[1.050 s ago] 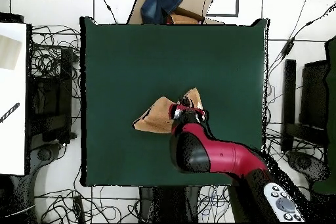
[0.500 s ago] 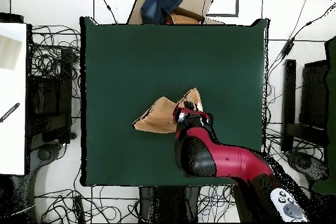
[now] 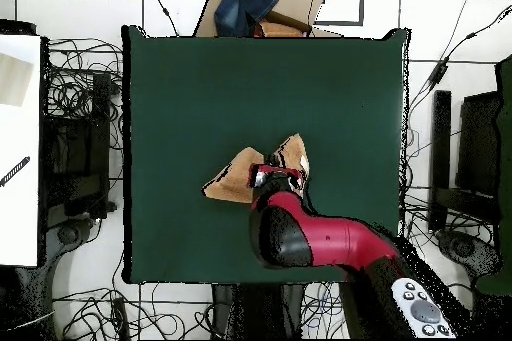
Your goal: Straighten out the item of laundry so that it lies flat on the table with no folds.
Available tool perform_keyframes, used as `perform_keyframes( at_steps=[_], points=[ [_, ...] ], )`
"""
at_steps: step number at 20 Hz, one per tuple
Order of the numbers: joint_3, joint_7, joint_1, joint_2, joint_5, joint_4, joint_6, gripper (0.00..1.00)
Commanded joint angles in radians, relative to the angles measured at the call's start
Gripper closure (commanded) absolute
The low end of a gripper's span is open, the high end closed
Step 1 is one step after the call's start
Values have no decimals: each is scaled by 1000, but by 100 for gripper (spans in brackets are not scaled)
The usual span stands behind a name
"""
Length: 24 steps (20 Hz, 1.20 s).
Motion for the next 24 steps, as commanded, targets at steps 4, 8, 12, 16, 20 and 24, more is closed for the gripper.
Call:
perform_keyframes(
  at_steps=[4,8,12,16,20,24],
  points=[
    [62,85,39,-29,30,-26,185,100],
    [141,141,-43,-3,14,32,107,100],
    [185,166,-72,19,8,45,60,100],
    [164,175,-25,-28,50,29,93,100],
    [170,172,-21,-38,68,24,114,100],
    [119,175,8,-35,61,20,68,100]
  ],
)
